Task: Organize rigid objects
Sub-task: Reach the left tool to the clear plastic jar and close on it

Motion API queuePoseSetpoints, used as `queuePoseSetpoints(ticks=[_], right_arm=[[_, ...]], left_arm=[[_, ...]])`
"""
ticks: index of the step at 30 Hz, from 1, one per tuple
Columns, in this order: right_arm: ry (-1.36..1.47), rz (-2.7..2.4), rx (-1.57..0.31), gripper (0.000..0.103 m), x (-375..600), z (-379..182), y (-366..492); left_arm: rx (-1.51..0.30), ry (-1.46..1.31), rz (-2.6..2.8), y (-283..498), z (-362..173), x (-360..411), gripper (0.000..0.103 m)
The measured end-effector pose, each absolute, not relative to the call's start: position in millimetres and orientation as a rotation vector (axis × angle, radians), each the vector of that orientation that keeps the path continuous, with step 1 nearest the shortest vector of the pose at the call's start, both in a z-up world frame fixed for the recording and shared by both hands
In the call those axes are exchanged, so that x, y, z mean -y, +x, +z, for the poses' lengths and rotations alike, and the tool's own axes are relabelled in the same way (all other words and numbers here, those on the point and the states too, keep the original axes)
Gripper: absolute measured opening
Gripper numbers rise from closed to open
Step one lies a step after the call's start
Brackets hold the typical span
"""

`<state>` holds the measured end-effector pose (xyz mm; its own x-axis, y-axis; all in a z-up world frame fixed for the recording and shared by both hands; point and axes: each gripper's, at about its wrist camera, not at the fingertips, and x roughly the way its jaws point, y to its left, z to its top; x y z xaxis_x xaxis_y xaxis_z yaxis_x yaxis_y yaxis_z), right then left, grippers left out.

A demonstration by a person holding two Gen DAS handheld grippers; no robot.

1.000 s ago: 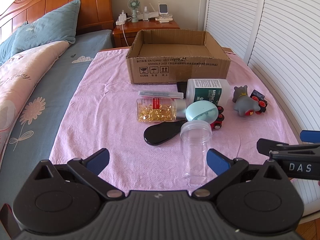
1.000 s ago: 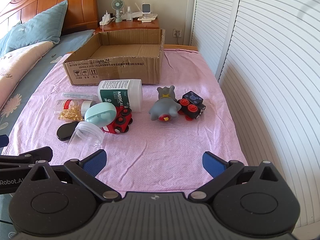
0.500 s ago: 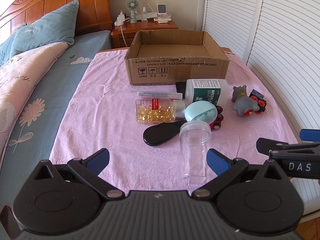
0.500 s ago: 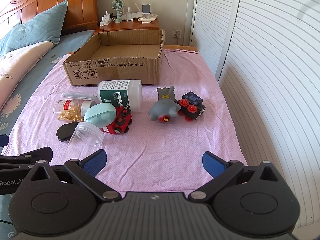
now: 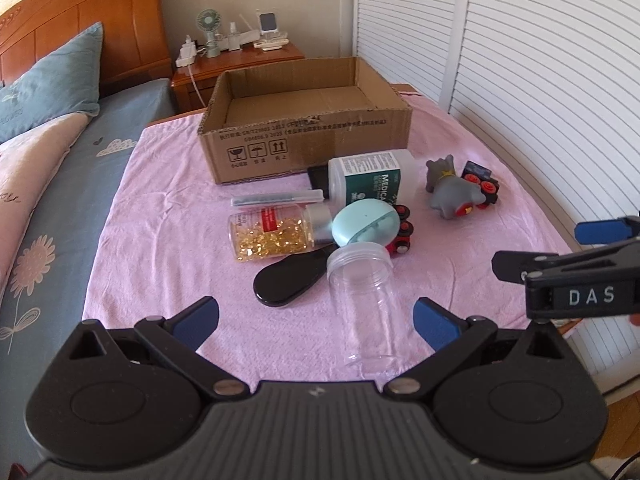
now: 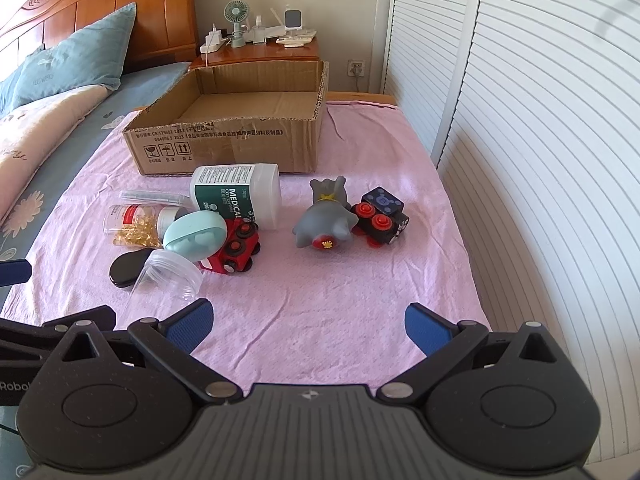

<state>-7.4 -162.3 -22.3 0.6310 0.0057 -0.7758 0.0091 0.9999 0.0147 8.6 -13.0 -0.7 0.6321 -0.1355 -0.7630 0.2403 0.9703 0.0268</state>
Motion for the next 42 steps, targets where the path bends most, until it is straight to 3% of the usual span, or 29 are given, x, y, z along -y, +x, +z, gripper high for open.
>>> queuePoseSetpoints(ticks=[18, 42], right_arm=[[0.052, 0.0, -0.9, 0.103, 181.9, -36.1, -0.8], [-0.014, 0.051, -0.959, 0.103, 173.3, -60.1, 21.0]], left_arm=[[-1.034, 0.168, -0.379, 33.3, -62.5, 26.9, 0.102], [-1.035, 0.098, -0.146, 53.9, -67.8, -53.8, 0.102]])
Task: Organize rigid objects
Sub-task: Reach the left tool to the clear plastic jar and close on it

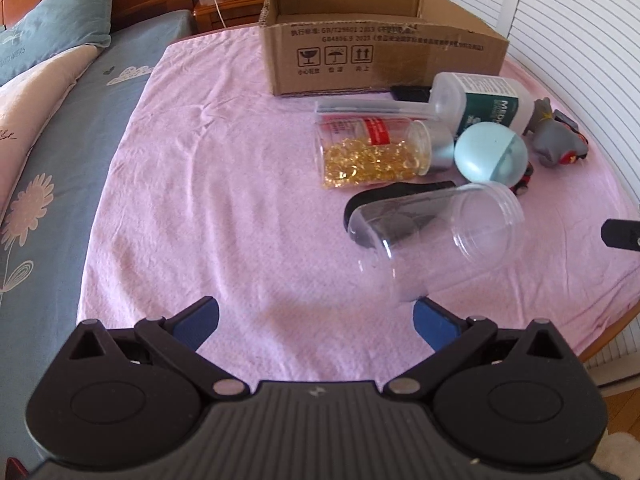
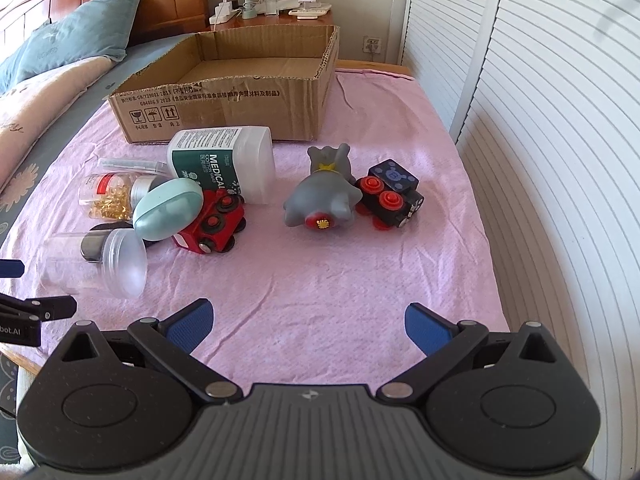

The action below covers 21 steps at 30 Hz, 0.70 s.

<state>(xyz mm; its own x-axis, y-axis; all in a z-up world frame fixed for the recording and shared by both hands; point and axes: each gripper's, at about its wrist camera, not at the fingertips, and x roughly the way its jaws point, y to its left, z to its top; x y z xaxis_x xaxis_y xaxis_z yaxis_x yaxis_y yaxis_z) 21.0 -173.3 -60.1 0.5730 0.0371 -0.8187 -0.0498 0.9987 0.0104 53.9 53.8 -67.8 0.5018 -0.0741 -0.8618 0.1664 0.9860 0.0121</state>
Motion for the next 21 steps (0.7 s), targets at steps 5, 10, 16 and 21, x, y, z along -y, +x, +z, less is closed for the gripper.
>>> queuePoseSetpoints(ticks=[5, 10, 16, 21], right_arm=[[-0.035, 0.073, -0.971, 0.103, 175.3, -71.8, 23.8], [-0.061, 0.102, -0.972, 0.103, 177.9, -85.0, 26.3], [-0.103, 0.159, -0.951, 0.103, 175.4, -95.9, 24.8], [-0.118, 0.194, -0.935, 0.103, 174.1, -102.0, 21.9]], left_arm=[[-1.02, 0.089, -0.172, 51.9, -69.0, -51.3, 0.102], [-1.023, 0.102, -0.254, 39.8, -75.0, -32.1, 0.102], [-0.979, 0.122, -0.259, 32.2, -78.6, -19.1, 0.103], [-1.008, 0.102, -0.218, 27.4, -75.8, -16.8, 0.102]])
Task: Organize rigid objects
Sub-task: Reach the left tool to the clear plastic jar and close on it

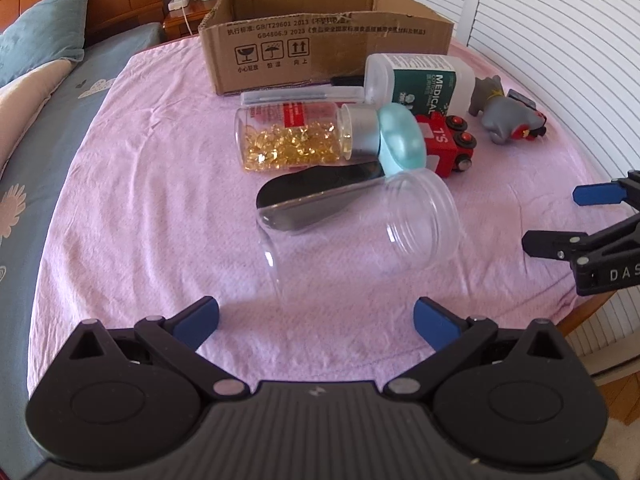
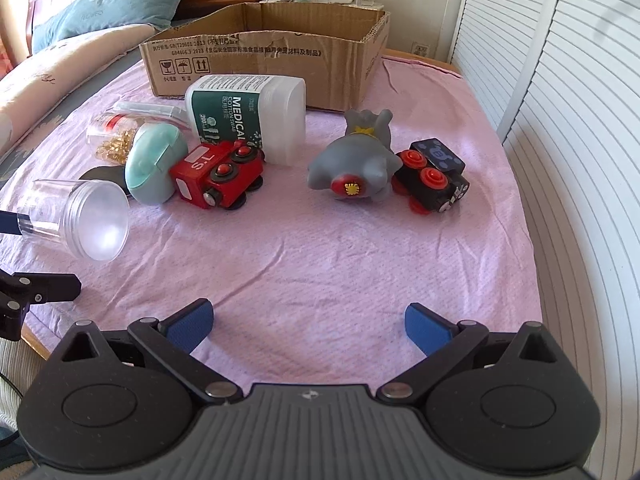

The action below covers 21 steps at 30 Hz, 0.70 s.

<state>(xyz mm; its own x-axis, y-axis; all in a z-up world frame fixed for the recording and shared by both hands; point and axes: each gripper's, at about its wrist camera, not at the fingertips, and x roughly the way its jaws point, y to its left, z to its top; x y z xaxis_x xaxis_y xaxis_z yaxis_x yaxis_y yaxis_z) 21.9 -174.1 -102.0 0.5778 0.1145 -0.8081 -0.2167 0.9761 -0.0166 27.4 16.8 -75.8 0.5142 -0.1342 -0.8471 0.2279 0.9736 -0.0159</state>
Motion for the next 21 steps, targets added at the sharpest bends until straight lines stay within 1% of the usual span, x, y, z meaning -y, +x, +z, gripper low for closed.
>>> queuePoseSetpoints(ticks=[5, 12, 21], right_arm=[[-0.12, 0.213, -0.91, 0.103, 175.0, -103.2, 19.9], [-0.122, 0.227, -0.866, 0.103, 177.2, -105.3, 13.0], [-0.116, 0.219, -0.842, 0.103, 176.7, -107.3, 10.7]], left_arm=[[-0.995, 0.068, -0.252, 29.2, -70.2, -8.4, 0.102], [-0.913, 0.011, -0.247, 42.4, -63.9, 3.0, 0.102], [-0.909, 0.082, -0.203, 50.1, -74.4, -2.4, 0.102]])
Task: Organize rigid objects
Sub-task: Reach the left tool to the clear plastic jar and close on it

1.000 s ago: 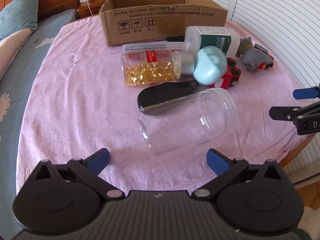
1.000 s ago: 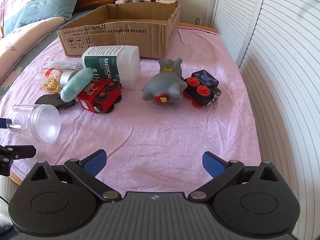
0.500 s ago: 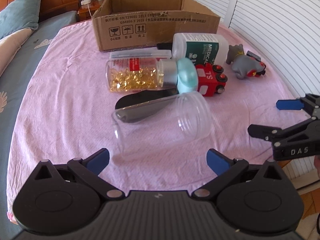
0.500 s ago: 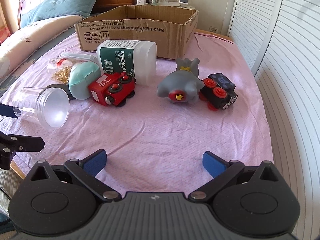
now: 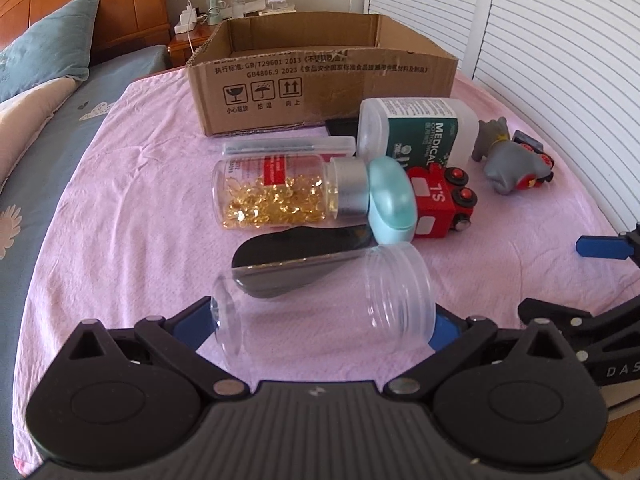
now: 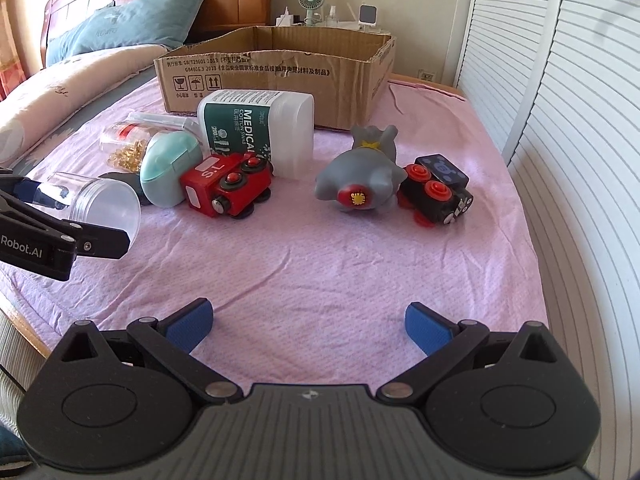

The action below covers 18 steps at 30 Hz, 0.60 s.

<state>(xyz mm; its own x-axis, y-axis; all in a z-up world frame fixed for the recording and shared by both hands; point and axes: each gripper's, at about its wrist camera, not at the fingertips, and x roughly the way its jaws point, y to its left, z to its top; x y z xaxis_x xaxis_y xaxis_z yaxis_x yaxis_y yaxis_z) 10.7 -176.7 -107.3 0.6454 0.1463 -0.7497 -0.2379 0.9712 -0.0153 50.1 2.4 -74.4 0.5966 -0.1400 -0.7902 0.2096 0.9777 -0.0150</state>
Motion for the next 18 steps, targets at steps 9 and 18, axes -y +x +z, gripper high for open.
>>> queuePoseSetpoints(ticks=[9, 18], right_arm=[[-0.107, 0.203, -0.832, 0.103, 175.6, -108.0, 9.8], [-0.118, 0.217, -0.872, 0.103, 174.1, -105.5, 16.6]], left_arm=[[-0.896, 0.06, -0.171, 46.0, -82.5, -15.0, 0.102], [-0.858, 0.037, -0.208, 36.3, -67.8, -22.2, 0.097]])
